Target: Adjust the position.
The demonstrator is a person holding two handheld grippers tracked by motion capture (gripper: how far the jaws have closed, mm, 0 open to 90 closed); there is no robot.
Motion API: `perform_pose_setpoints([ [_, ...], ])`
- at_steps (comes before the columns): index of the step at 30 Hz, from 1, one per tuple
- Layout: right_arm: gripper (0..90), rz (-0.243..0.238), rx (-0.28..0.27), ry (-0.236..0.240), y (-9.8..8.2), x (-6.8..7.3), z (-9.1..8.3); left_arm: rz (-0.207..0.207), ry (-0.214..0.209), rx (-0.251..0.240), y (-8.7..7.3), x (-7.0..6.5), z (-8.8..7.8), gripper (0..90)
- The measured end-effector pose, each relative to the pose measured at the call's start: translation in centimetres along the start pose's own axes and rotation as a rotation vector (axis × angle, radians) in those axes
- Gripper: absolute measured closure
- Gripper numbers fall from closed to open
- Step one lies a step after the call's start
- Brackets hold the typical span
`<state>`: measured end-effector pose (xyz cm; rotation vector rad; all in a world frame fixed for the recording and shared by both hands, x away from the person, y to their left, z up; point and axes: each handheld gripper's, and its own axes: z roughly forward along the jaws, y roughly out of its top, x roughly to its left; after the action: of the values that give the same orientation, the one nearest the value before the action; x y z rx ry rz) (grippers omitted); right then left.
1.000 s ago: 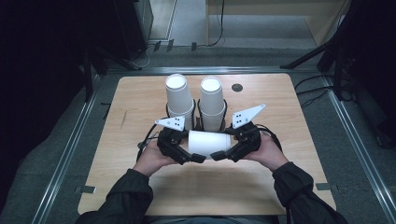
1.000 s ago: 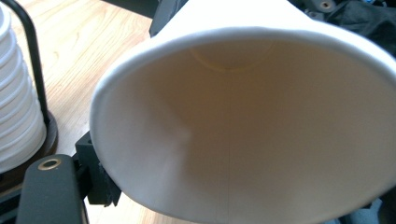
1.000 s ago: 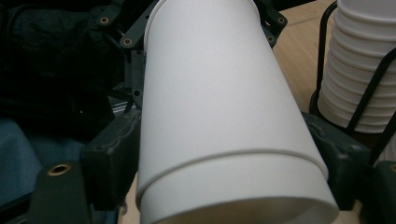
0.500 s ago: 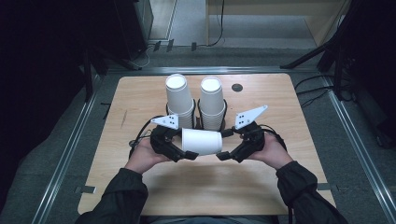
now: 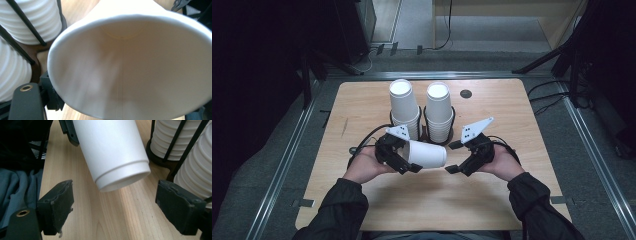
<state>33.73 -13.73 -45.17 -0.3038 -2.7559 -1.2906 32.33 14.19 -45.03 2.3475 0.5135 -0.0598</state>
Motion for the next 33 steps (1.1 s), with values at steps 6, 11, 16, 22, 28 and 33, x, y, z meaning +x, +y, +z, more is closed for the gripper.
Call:
perform_pose_setpoints([
  [6,15.8,-0.022,0.034,-0.013,-0.1,0.0,0.9,0.024,-0.014,0.062,1.0,-0.3,1.0,15.5],
  [11,15.4,-0.027,0.065,-0.020,-0.1,0.3,1.3,0.077,-0.031,0.125,1.4,-0.8,2.4,15.1],
  [16,15.1,-0.047,0.096,0.004,-0.2,0.7,2.1,0.096,-0.043,0.141,1.9,-1.2,3.2,14.8],
  [22,15.1,-0.098,0.166,-0.038,-0.4,1.3,3.7,0.094,-0.057,0.173,2.2,-1.4,3.8,14.0],
  [28,21.3,-0.105,0.184,-0.020,-0.3,1.3,4.7,0.091,-0.048,0.174,2.4,-1.5,3.9,13.5],
  [33,22.6,-0.129,0.145,-0.039,-0.1,1.5,4.2,0.082,-0.059,0.120,1.9,-1.1,3.5,8.9],
])
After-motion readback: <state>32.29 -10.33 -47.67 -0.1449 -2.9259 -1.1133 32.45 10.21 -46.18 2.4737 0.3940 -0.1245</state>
